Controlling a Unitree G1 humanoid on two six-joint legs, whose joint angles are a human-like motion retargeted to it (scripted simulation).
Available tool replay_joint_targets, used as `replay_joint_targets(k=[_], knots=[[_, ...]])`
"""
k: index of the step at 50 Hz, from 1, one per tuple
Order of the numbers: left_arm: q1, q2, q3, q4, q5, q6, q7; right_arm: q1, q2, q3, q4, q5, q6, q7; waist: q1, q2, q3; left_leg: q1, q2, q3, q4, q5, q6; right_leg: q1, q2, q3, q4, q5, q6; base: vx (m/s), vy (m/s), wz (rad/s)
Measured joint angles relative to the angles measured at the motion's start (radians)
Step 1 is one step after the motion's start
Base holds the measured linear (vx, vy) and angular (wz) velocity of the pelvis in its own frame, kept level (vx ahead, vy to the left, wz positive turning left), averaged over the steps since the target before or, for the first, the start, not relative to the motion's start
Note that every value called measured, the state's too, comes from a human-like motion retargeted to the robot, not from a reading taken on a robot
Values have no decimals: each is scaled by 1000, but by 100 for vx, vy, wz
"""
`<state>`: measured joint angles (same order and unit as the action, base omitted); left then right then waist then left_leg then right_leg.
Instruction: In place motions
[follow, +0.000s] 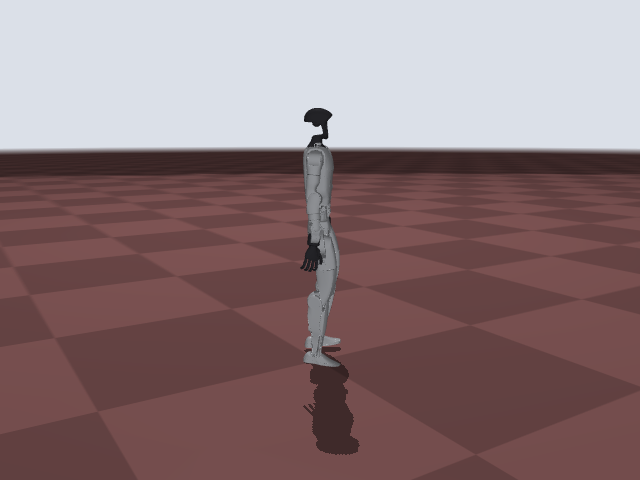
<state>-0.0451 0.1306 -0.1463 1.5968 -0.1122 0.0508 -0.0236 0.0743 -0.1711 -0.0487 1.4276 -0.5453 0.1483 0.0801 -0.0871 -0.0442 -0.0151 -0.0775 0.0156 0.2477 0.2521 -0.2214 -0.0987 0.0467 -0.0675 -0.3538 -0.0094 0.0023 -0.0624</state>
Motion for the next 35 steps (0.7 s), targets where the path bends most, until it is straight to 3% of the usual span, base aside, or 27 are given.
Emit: replay_joint_targets(k=[3,5,8,15,27,30,35], knots=[[19,-5,-2,-3,8,-6,7,-12,0,-7,-7,-13,6,-3,3,-3,-10,30,51,133,-16,10,41,-1,-17,-4,1,-1,6,8,12,3],[30,-7,5,2,3,-10,12,-20,1,-9,-19,-11,3,-4,-12,8,-13,43,71,143,-36,57,28,5,-12,-11,-1,-5,8,13,14,8],[46,-11,17,21,6,-7,14,-16,2,-8,-43,8,-11,10,-19,28,-21,68,61,133,-90,55,-9,12,-1,-1,0,-10,17,18,16,-6],[54,-16,51,48,13,6,4,-32,8,-23,-25,25,-16,10,-31,45,-50,95,30,198,-163,18,29,-3,-14,-7,16,-14,52,21,20,-3],[3,41,88,41,-10,19,-38,-67,20,50,-59,-17,-74,13,-23,31,29,95,23,241,-169,-16,72,-120,-61,80,195,24,121,6,9,-29],[7,56,116,38,-14,24,-54,-74,15,82,-63,-45,-85,6,-15,30,29,92,31,288,-180,-18,74,-170,-48,138,259,-11,111,-1,4,-76],[-1,81,108,54,4,39,-55,-37,-2,69,-42,-59,-90,-3,-48,14,32,104,13,268,-187,-17,77,-126,-80,63,179,1,96,3,-3,27]])
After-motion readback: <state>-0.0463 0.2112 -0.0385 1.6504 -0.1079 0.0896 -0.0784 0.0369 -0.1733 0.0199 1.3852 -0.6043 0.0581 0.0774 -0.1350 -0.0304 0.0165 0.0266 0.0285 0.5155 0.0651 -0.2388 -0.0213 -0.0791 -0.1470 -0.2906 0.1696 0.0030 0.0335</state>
